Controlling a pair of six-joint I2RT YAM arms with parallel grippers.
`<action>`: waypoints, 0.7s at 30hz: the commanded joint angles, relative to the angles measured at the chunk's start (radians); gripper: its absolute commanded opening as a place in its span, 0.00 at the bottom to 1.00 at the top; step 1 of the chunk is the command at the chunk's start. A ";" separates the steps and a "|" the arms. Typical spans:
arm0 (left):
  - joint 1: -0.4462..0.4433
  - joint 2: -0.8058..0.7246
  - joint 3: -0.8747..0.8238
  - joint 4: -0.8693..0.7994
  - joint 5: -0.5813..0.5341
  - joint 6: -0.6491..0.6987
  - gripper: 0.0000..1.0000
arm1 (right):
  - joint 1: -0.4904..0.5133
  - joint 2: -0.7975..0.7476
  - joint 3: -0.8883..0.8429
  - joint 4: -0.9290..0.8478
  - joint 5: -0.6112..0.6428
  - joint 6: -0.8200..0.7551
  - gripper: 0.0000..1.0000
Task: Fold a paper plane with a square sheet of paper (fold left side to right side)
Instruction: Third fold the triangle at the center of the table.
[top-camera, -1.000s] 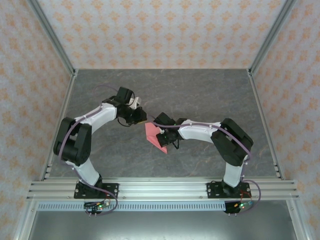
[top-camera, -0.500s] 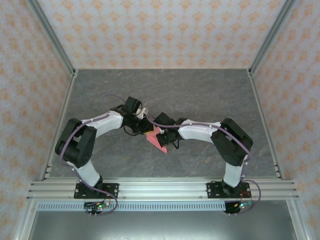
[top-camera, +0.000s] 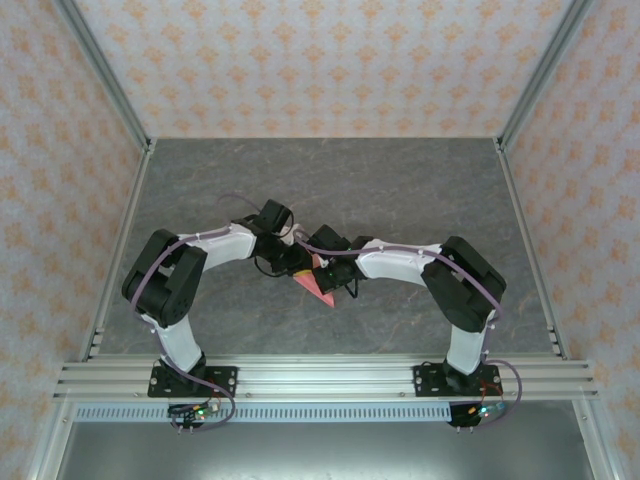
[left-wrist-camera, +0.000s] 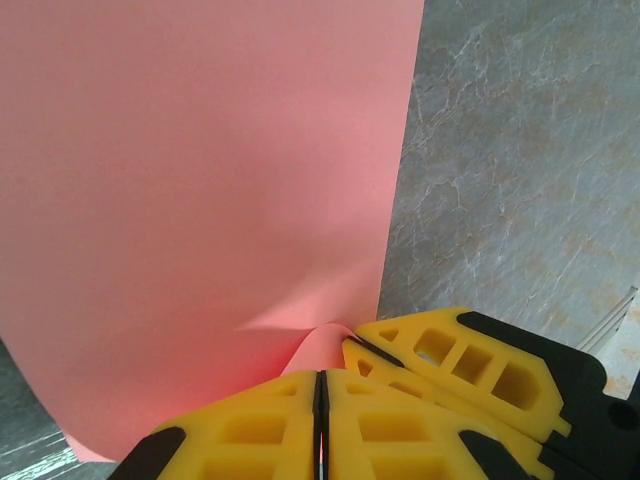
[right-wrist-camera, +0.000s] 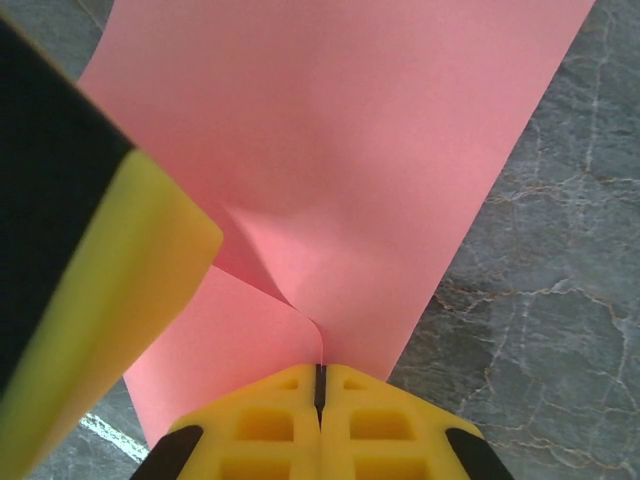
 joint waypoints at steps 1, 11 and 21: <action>-0.001 0.013 -0.027 -0.003 -0.020 0.007 0.11 | 0.026 0.072 -0.016 -0.053 -0.031 -0.010 0.00; -0.002 0.015 -0.075 -0.001 -0.052 0.016 0.11 | 0.026 0.073 -0.005 -0.057 -0.033 -0.009 0.00; -0.002 0.011 -0.130 0.022 -0.074 0.012 0.11 | 0.025 0.066 0.009 -0.036 -0.057 0.013 0.00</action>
